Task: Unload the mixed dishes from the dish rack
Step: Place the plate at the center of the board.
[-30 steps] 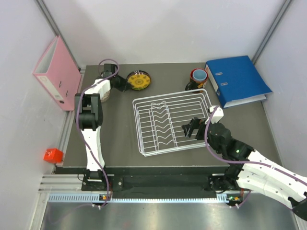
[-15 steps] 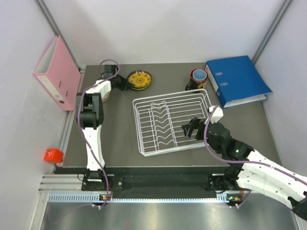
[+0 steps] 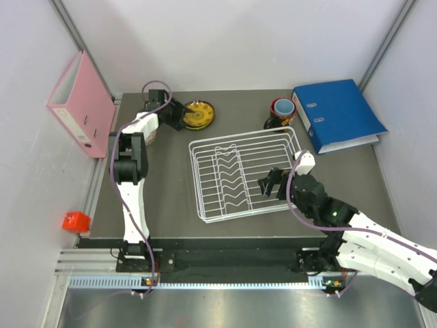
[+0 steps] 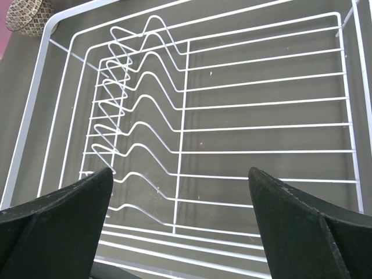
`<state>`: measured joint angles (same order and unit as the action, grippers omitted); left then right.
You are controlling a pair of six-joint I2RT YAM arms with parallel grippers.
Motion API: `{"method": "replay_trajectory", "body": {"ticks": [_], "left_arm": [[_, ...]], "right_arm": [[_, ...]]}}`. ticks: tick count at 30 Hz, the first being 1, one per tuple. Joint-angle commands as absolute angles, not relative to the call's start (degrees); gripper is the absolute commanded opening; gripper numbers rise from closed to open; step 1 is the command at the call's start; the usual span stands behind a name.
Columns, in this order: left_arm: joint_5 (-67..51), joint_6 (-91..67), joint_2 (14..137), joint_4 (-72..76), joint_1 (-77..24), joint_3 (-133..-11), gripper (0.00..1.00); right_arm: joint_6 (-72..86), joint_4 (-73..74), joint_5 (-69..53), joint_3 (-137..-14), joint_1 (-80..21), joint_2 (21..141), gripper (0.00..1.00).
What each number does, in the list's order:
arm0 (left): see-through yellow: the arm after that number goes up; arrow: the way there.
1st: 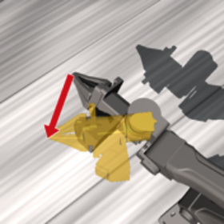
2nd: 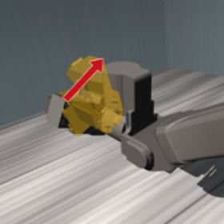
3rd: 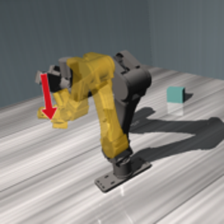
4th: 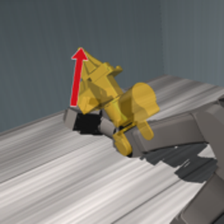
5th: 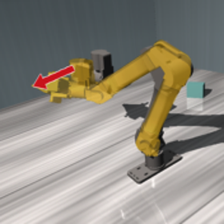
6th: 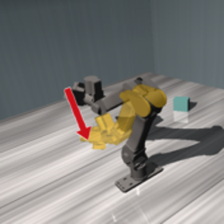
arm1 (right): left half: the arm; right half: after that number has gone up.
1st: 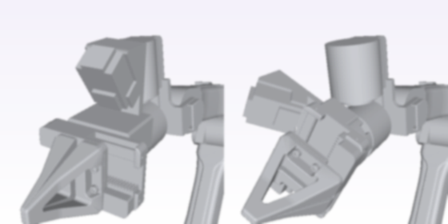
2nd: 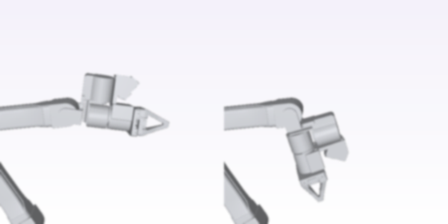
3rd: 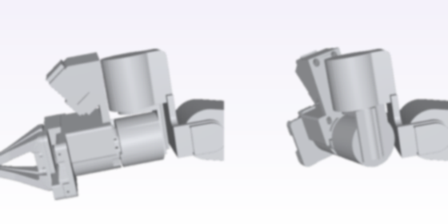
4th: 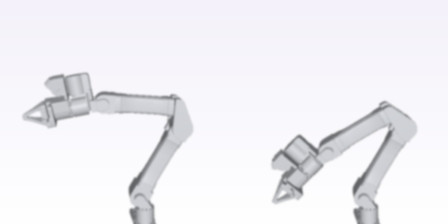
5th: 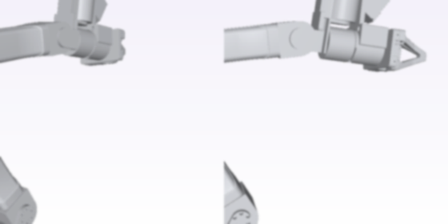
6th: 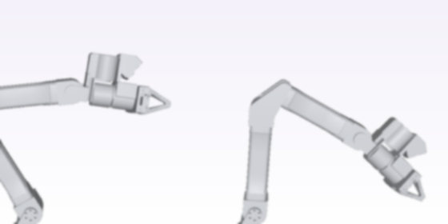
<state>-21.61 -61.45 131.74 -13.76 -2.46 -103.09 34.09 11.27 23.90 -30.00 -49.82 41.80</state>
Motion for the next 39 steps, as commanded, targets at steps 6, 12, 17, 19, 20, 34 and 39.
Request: {"method": "replay_trajectory", "body": {"ticks": [6, 12, 17, 19, 20, 34, 39], "left_arm": [[-20.0, -57.1, 124.0, -21.0, -0.8, -106.3, 0.99], [-19.8, -55.8, 121.5, -23.6, -0.6, -106.6, 0.99], [-19.9, -54.9, 120.9, -24.3, -0.6, -106.3, 0.99], [-20.3, -54.9, 121.7, -24.4, -0.6, -106.2, 0.99], [-20.6, -55.1, 122.0, -24.2, -0.7, -105.6, 0.99], [-19.4, -52.0, 115.2, -23.0, -2.8, -105.3, 0.98], [-7.4, -40.6, 99.4, -28.8, -9.4, -103.6, 0.99]], "right_arm": [[34.2, 8.3, 24.3, -31.4, -49.7, 41.3, 1.00], [34.8, 8.3, 24.0, -31.0, -49.7, 40.2, 1.00], [35.2, 9.0, 23.9, -30.2, -49.7, 38.6, 1.00], [35.4, 9.3, 23.9, -29.9, -49.7, 37.7, 1.00], [35.5, 9.3, 23.9, -29.8, -49.7, 37.4, 1.00], [35.2, 10.5, 24.2, -29.8, -49.8, 36.7, 1.00], [33.1, 9.9, 25.7, -31.9, -49.8, 38.3, 1.00]]}}
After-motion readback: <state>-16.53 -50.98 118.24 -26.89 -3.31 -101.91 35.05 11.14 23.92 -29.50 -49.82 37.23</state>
